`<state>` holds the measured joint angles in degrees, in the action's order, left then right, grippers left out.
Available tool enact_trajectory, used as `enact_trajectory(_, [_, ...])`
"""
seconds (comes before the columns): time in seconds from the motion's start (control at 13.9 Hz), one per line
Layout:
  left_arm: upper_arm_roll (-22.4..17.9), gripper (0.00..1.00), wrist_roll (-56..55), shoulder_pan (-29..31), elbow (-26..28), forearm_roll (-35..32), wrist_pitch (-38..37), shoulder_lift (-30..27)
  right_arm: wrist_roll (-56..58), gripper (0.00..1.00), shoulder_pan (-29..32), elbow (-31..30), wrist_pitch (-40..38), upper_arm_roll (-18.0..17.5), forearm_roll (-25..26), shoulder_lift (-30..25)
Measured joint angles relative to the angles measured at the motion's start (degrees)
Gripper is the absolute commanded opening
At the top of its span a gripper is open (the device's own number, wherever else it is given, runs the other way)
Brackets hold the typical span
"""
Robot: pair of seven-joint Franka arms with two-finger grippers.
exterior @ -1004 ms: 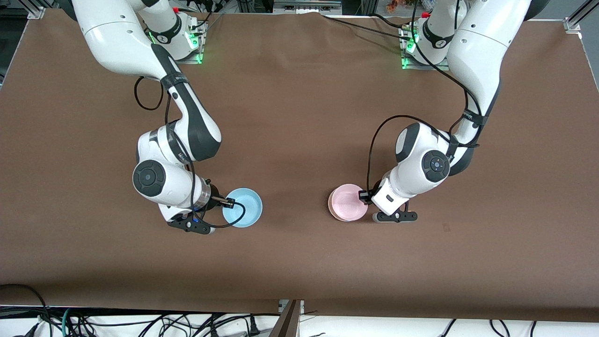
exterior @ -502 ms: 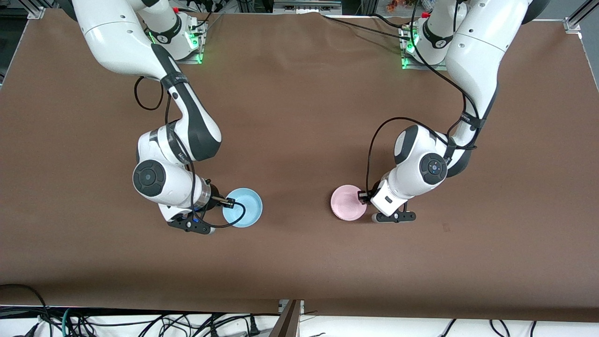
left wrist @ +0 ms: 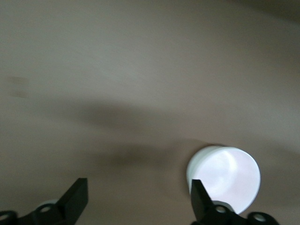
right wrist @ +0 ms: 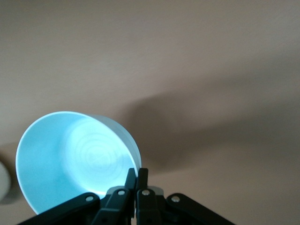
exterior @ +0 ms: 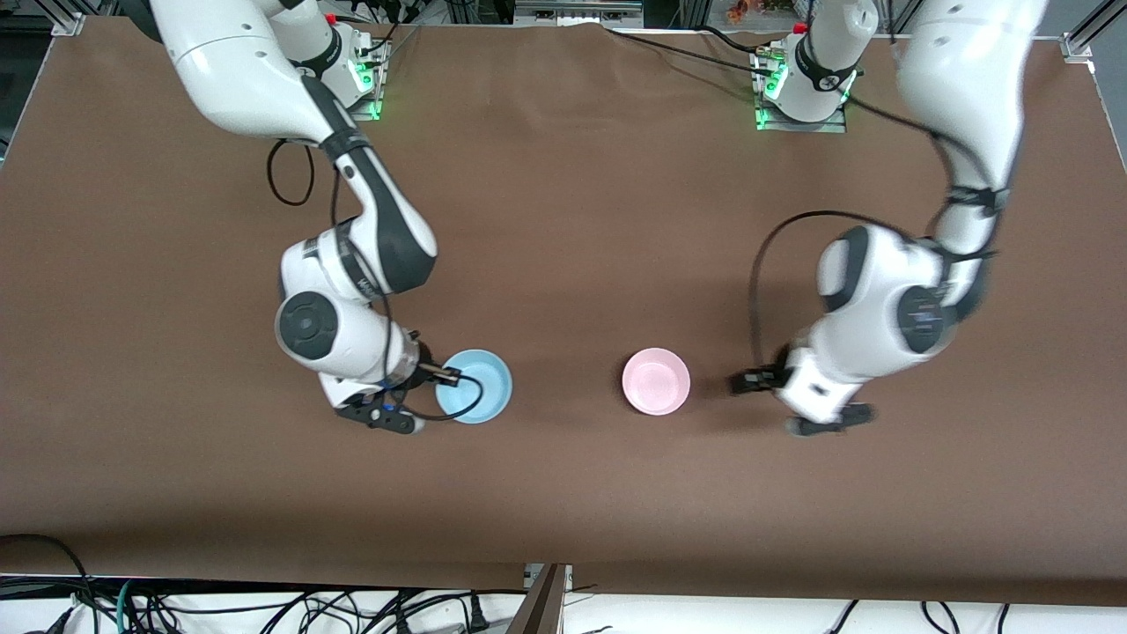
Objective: Stack pink and blue bowls on white bowl
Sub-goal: 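Carry the blue bowl over the pink bowl while the left gripper withdraws, then lower the blue bowl into the pink bowl with the right gripper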
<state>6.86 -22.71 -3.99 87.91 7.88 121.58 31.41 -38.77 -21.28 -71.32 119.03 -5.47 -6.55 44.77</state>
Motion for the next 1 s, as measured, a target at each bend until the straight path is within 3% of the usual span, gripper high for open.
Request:
enact_trajectory(0.22, [-2.4, 1.0, 6.25, 6.6, -0.25, -0.01, -8.52, -7.7, -11.89, 0.0, -5.84, 1.02, 4.07, -0.21, 0.0, 1.52])
enact_trajectory(0.43, [-7.81, 1.0, 14.82, 8.32, -0.22, -0.01, -16.73, -13.95, -24.48, 0.0, -11.46, 6.34, 8.18, -0.24, 0.0, 5.62])
enact_trajectory(0.57, [-9.01, 1.0, 17.7, 8.67, -0.18, -1.35, -20.8, -16.91, -30.42, 0.0, -14.4, 9.57, 12.78, -0.21, 0.0, 8.62])
enact_trajectory(0.72, [-8.11, 1.0, 17.99, 7.93, -0.32, -5.96, -24.14, -19.37, -33.46, 0.0, -16.44, 10.86, 18.45, -0.17, 0.0, 10.61])
enact_trajectory(1.0, [-3.75, 1.0, 17.92, 6.25, -0.6, -8.52, -28.28, -21.97, -34.26, 0.0, -18.34, 11.37, 25.37, -0.17, 0.0, 13.16])
